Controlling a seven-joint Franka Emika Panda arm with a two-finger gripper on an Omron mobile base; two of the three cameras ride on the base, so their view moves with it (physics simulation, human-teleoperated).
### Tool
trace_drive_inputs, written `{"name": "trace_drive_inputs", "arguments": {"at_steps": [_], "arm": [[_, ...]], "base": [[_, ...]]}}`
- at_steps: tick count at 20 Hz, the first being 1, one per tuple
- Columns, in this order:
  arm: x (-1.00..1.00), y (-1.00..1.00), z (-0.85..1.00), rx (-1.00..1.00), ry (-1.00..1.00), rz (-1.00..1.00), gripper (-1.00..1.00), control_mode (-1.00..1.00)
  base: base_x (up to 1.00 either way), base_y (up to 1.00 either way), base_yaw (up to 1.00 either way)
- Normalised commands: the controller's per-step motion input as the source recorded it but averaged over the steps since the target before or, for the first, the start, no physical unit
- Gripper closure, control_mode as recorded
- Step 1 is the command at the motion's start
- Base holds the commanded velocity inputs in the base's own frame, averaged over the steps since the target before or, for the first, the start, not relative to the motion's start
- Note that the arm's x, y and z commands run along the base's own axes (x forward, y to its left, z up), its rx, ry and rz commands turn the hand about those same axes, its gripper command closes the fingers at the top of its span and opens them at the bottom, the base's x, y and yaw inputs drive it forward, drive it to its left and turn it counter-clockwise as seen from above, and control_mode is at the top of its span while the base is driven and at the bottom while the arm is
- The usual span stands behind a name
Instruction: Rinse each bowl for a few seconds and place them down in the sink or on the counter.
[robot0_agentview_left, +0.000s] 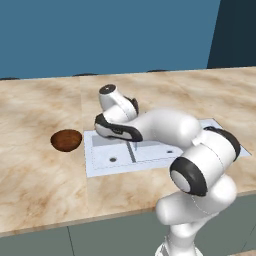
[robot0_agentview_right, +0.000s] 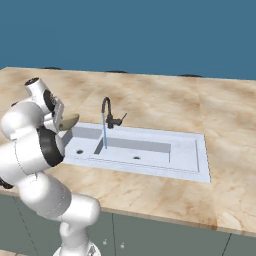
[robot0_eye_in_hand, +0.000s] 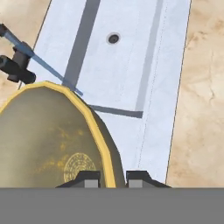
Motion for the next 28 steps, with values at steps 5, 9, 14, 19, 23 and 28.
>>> {"name": "trace_drive_inputs", "arguments": {"at_steps": [5,9,14,19,23,28], "arm": [[-0.28,0.30,0.05,0.05,0.02,0.35,1.00,-1.00],[-0.26,0.28,0.00,0.09,0.03,0.35,1.00,-1.00],[-0.28,0.56,0.00,0.02,0.00,0.30,1.00,-1.00],[-0.28,0.72,0.00,-0.01,0.00,0.26,1.00,-1.00],[-0.09,0.67,-0.05,0.00,0.00,0.11,1.00,-1.00],[-0.10,0.53,-0.17,-0.03,0.00,0.08,1.00,-1.00]], "base": [[0.00,0.00,0.00],[0.00,0.00,0.00],[0.00,0.00,0.00],[0.00,0.00,0.00],[0.00,0.00,0.00],[0.00,0.00,0.00]]}}
